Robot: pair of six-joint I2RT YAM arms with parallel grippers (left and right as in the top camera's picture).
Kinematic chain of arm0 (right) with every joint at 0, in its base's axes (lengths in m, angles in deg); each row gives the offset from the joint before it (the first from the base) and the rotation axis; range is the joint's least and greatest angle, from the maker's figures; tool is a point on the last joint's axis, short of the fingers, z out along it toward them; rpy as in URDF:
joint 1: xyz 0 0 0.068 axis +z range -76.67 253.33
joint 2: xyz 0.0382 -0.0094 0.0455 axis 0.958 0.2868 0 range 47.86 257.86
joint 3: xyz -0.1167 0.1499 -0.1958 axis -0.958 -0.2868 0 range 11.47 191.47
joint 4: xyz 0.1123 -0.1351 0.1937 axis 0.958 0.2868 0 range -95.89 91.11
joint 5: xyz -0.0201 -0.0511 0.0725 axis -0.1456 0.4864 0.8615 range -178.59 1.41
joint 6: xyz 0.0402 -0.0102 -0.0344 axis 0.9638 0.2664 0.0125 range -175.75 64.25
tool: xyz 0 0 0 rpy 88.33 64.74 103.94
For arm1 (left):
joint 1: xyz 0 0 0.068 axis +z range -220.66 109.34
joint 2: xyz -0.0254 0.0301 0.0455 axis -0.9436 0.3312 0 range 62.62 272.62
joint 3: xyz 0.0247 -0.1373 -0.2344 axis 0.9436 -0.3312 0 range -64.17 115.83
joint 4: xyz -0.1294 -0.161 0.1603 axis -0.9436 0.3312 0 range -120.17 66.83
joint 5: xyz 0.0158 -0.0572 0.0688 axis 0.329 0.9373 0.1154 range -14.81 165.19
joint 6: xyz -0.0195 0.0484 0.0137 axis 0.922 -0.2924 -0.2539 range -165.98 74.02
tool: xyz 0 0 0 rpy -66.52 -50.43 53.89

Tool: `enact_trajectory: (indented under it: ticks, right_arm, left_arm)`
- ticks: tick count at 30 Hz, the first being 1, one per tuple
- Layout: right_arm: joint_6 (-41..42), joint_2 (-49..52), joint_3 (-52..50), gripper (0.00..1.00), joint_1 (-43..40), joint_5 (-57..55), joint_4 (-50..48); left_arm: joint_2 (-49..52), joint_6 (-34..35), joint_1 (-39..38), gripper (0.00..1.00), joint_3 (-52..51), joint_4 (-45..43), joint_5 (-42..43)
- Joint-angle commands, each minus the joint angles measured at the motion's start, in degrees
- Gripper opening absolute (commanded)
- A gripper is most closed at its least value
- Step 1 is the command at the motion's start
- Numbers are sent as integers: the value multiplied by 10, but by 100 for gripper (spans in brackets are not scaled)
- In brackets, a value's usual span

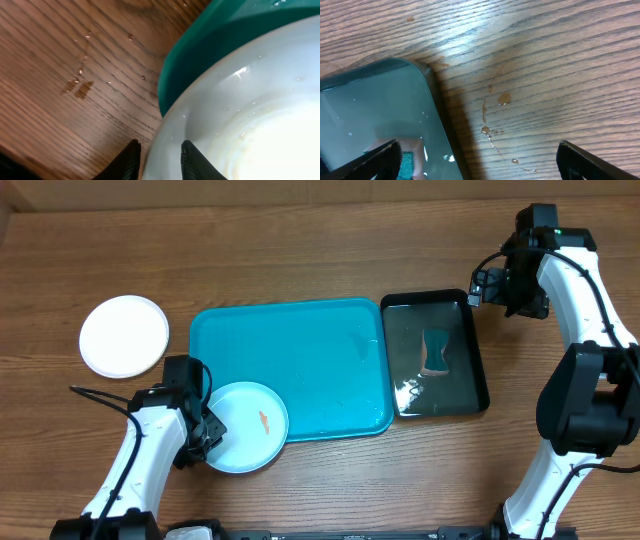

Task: Clean dirty plates on tray and stack at the side
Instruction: 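Move the left gripper to the second white plate's rim, then grip the second white plate rim and slide it onto the tray center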

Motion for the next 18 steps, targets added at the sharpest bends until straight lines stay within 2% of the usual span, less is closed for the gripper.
enact_trajectory:
  ticks: [1, 5, 14, 18]
  right_arm:
    - [2, -19, 10, 100, 2, 1, -1]
    - [2, -19, 10, 100, 2, 1, -1]
    - [2, -19, 10, 100, 2, 1, -1]
    - [2, -19, 10, 100, 2, 1, -1]
  left_arm:
    - [5, -17, 2, 24, -7, -4, 22]
    - [5, -17, 2, 13, -7, -17, 65]
    - [5, -17, 0, 9, -7, -120, 250]
    - [5, -10, -10, 8, -7, -175, 267]
